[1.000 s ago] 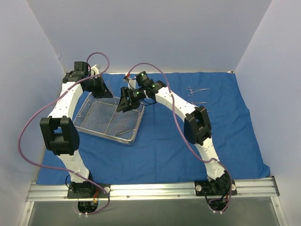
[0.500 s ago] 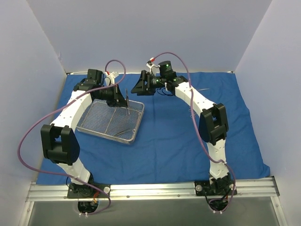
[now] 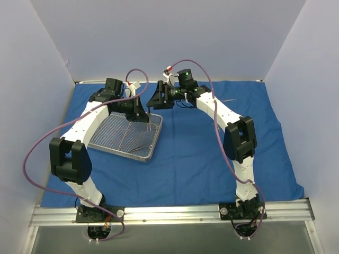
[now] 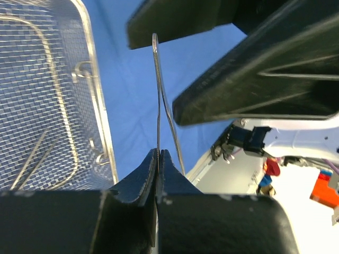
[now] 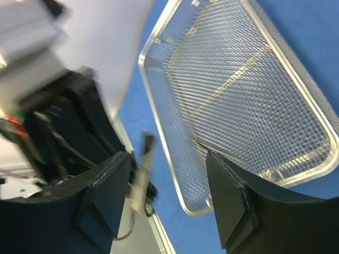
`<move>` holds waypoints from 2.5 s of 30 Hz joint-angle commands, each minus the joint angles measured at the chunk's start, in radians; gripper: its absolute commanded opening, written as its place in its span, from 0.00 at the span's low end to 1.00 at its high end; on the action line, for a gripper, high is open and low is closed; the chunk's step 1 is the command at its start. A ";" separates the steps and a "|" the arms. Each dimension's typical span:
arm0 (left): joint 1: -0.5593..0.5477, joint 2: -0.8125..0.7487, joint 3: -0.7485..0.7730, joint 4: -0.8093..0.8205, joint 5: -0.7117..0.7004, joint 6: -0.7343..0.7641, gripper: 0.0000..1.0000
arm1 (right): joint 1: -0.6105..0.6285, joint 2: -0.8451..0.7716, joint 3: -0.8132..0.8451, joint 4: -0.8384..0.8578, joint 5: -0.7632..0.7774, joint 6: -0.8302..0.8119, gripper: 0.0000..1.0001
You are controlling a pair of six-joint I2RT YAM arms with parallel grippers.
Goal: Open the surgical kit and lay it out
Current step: Place the medical item in the surgical kit.
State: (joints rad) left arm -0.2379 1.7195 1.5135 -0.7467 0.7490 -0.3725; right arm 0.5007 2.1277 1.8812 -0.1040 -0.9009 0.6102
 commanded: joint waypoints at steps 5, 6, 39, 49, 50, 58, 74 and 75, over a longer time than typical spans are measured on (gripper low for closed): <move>-0.011 0.006 0.063 0.043 0.065 0.015 0.02 | -0.002 -0.092 -0.050 0.251 -0.150 0.109 0.55; -0.011 0.006 0.063 0.043 0.067 0.015 0.02 | -0.005 -0.097 -0.063 0.276 -0.156 0.115 0.52; -0.005 -0.024 0.071 -0.107 -0.124 0.064 0.92 | -0.047 -0.147 0.050 -0.353 0.149 -0.445 0.00; 0.008 -0.291 -0.022 -0.135 -0.517 0.044 0.97 | -0.041 -0.270 -0.067 -0.673 0.883 -0.740 0.00; 0.008 -0.297 -0.026 -0.129 -0.510 0.038 0.97 | -0.040 -0.272 -0.074 -0.697 0.972 -0.804 0.00; 0.017 -0.342 -0.093 -0.085 -0.467 0.037 0.97 | 0.019 -0.319 -0.335 -0.732 1.419 -1.162 0.00; 0.014 -0.420 -0.144 -0.051 -0.516 0.067 0.94 | -0.039 -0.497 -0.774 -0.189 1.240 -1.695 0.00; 0.015 -0.425 -0.144 -0.057 -0.528 0.076 0.94 | -0.044 -0.500 -0.777 -0.191 1.203 -1.699 0.00</move>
State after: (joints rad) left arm -0.2264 1.3354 1.3697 -0.8455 0.2592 -0.3264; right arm 0.4717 1.6650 1.1271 -0.3752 0.4126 -0.9634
